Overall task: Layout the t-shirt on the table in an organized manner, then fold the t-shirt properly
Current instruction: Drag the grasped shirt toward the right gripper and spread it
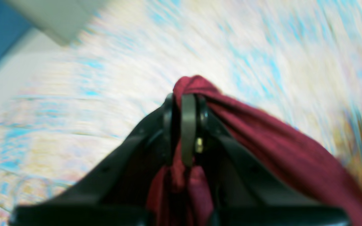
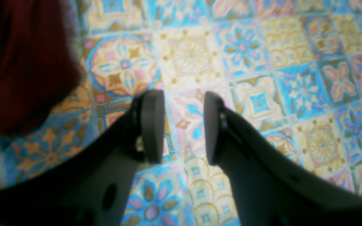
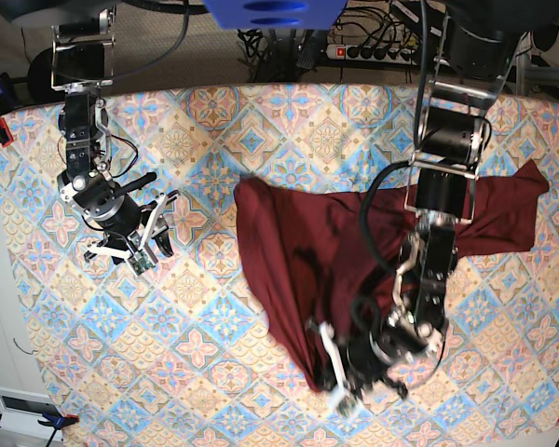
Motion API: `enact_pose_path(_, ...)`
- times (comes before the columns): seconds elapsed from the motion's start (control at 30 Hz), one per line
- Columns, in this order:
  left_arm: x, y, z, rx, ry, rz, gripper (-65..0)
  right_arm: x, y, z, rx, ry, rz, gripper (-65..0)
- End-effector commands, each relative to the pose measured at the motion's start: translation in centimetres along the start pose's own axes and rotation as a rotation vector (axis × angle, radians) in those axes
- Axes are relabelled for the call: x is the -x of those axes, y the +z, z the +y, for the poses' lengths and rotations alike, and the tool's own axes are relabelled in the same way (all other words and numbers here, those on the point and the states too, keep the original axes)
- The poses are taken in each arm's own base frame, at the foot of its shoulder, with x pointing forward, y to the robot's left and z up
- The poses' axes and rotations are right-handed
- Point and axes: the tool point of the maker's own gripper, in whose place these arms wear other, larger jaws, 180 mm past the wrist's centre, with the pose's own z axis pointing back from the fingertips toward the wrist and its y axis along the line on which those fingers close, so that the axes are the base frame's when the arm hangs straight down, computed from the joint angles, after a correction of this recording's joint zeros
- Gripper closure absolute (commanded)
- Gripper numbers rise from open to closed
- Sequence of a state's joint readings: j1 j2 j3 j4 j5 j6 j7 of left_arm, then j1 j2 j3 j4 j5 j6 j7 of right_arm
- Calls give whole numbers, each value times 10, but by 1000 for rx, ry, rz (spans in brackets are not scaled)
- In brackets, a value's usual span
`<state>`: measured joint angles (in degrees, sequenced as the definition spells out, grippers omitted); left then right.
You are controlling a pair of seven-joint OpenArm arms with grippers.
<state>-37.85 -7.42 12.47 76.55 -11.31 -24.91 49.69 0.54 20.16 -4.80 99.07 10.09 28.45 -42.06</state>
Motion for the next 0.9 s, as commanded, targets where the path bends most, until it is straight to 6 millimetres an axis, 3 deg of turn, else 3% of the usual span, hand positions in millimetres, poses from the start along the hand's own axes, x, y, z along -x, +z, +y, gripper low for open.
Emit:
enact_pose_path(0.0, -51, 4, 13, -17, 2, -123, 0, -24, 4, -12, 25, 16, -74, -204)
enact_pose_path(0.13, -98, -13, 38, -26, 41, -240, 0, -15, 4, -6, 15, 10, -57, -204)
enact_pose_path(0.27, -119, -42, 71, -56, 118, -297, 0, -5, 8, 3, -1, 6, -38, -204)
enact_pose_path(0.33, -118, -54, 89, -134, 146, -293, -45, -8, 10, 4, -1, 12, -47, -204)
enact_pose_path(0.4, -115, -57, 106, -222, 130, -289, -143, -9, 10, 4, 0, 14, -51, -204)
enact_pose_path(0.53, -103, -55, 126, -369, 73, -254, -314, -10, 10, 4, 1, 15, -53, -204)
enact_pose_path(0.63, -65, -56, 132, -405, 51, -184, -421, -10, 10, 4, 0, 15, -52, -204)
enact_pose_path(0.77, -21, -54, 130, -397, 63, -80, -461, -9, 6, 10, -19, 21, -47, -204)
enact_pose_path(0.87, 15, -44, 105, -347, 53, 3, -461, -7, 1, 26, -60, 36, -35, -205)
